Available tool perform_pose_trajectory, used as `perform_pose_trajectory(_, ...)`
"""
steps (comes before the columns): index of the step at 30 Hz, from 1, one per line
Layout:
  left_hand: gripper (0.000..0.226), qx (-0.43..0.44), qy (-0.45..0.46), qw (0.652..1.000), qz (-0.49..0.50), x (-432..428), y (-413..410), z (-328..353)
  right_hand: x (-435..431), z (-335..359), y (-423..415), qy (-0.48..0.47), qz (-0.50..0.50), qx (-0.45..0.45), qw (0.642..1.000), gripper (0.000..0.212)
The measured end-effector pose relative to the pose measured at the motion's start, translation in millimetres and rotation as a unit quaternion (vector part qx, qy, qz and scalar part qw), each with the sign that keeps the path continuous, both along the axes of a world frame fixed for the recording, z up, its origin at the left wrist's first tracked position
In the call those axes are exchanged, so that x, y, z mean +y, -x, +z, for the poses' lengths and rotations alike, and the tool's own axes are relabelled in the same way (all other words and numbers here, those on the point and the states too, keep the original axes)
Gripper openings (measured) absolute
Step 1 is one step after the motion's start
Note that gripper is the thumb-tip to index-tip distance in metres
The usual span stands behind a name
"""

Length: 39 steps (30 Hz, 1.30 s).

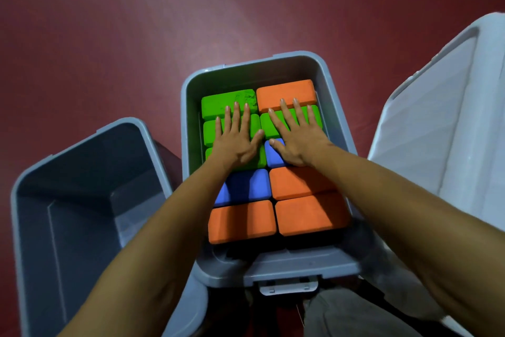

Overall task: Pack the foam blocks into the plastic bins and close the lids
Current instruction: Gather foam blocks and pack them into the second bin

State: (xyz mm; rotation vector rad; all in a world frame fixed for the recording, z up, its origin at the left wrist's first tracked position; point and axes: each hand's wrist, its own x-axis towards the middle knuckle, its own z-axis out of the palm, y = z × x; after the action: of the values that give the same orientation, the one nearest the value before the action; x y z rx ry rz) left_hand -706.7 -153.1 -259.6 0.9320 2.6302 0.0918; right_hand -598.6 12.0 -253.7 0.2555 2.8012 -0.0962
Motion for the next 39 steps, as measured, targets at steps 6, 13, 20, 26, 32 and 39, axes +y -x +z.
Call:
perform_pose_trajectory(6, 0.068, 0.126, -0.063, 0.988, 0.065, -12.4, -53.8, -17.9, -15.7, -12.8, -24.6, 0.02, -0.032, 0.069, 0.997, 0.075)
perform_pose_trajectory(13, 0.069, 0.083, -0.049, 0.994, 0.046, -19.6, -59.5, -13.9, -17.2, -17.5, -39.3, 0.034, -0.031, 0.081, 0.996, 0.079)
perform_pose_trajectory(20, 0.069, 0.107, -0.04, 0.992, 0.046, -11.7, -43.1, -22.3, -10.9, -25.5, -24.2, 0.031, -0.035, 0.118, 0.992, 0.076)
perform_pose_trajectory(26, 0.069, 0.109, -0.053, 0.991, 0.053, 1.8, -18.0, -26.4, -0.5, -30.5, 1.5, 0.022, -0.039, 0.137, 0.99, 0.074)
perform_pose_trajectory(32, 0.073, 0.067, -0.038, 0.996, 0.037, -2.0, -16.4, -18.1, -7.5, -20.6, -3.0, 0.008, -0.056, 0.104, 0.993, 0.072)
perform_pose_trajectory(39, 0.069, 0.103, -0.061, 0.993, -0.001, -37.6, -84.8, -1.0, -54.0, -17.0, -74.5, 0.028, -0.123, 0.12, 0.985, 0.084)
